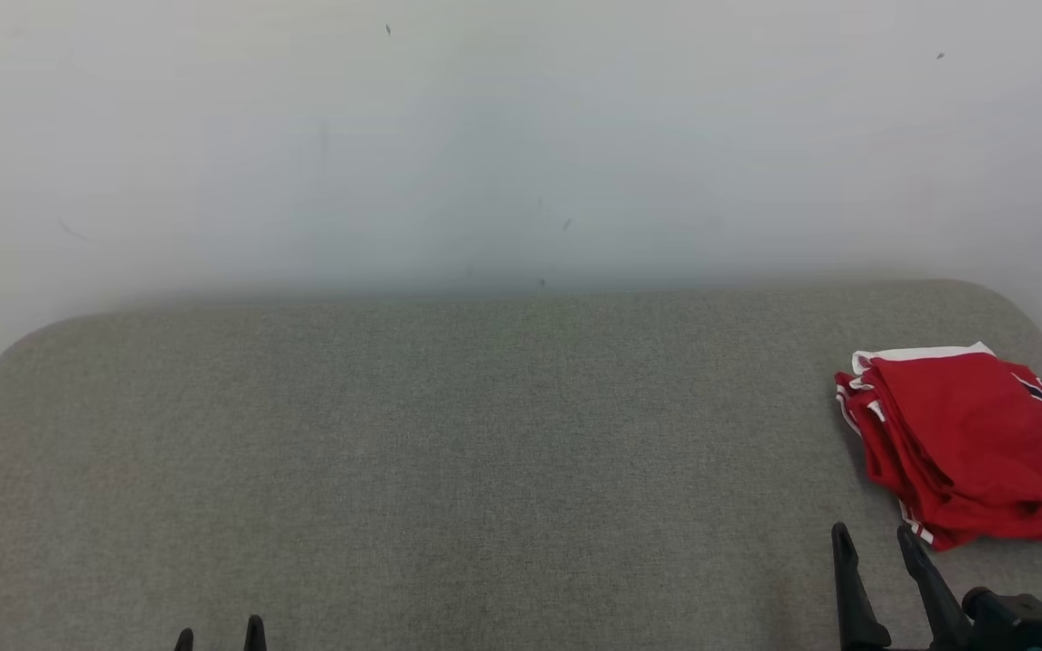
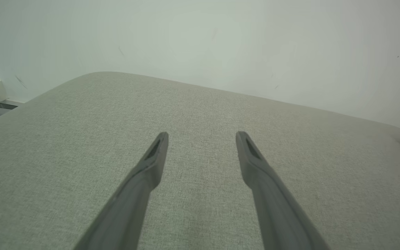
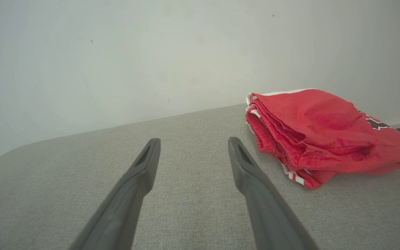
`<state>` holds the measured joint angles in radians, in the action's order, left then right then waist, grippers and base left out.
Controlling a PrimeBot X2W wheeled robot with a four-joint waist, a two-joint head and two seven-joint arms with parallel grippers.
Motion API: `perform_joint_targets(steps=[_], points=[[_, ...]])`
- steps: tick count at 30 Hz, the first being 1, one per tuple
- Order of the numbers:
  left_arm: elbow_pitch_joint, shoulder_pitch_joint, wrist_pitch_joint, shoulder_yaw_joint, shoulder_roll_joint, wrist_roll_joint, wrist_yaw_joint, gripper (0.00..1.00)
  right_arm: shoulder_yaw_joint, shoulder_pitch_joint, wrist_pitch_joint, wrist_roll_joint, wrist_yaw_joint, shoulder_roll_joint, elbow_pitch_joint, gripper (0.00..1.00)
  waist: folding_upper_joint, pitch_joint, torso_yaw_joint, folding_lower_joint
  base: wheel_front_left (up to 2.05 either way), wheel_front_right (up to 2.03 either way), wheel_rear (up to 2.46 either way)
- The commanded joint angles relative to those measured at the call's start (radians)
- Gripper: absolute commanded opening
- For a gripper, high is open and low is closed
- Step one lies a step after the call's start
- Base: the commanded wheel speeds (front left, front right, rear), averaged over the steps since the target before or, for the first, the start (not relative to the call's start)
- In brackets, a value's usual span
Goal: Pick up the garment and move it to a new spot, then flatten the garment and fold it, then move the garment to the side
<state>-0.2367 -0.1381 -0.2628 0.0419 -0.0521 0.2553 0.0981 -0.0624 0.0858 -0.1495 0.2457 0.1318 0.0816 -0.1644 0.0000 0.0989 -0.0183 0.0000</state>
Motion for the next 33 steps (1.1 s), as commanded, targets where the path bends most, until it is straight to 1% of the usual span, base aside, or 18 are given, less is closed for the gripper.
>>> perform_joint_targets(steps=[1,20,29,30,33], points=[[-0.002,0.006,-0.003,0.005,0.002,-0.003,0.004,1.00,0.000,0.003,-0.002,-0.002,-0.002,-0.003,0.000,1.00,0.0000,0.000,-0.002,0.0000,0.00,0.00,0.00],[-0.007,0.014,-0.003,0.020,0.002,0.017,0.006,1.00,0.004,-0.008,0.003,-0.010,-0.002,-0.018,-0.011,1.00,0.0000,-0.005,-0.001,0.0000,0.00,0.00,0.00],[-0.006,0.015,-0.003,0.022,0.002,0.002,0.007,1.00,0.003,-0.005,0.020,-0.022,-0.002,-0.022,-0.003,1.00,0.0000,-0.010,0.002,0.0000,0.00,0.00,0.00],[-0.005,0.015,0.000,0.022,0.000,0.008,0.007,0.00,0.002,-0.005,0.018,-0.016,0.000,-0.017,-0.007,0.00,0.0000,-0.010,0.002,0.0000,0.00,0.00,0.00],[-0.033,0.008,0.003,0.022,0.003,0.009,0.007,0.00,0.002,0.005,0.019,-0.014,0.000,-0.019,-0.036,0.00,0.0000,-0.011,0.003,0.0001,0.00,0.00,0.00]])
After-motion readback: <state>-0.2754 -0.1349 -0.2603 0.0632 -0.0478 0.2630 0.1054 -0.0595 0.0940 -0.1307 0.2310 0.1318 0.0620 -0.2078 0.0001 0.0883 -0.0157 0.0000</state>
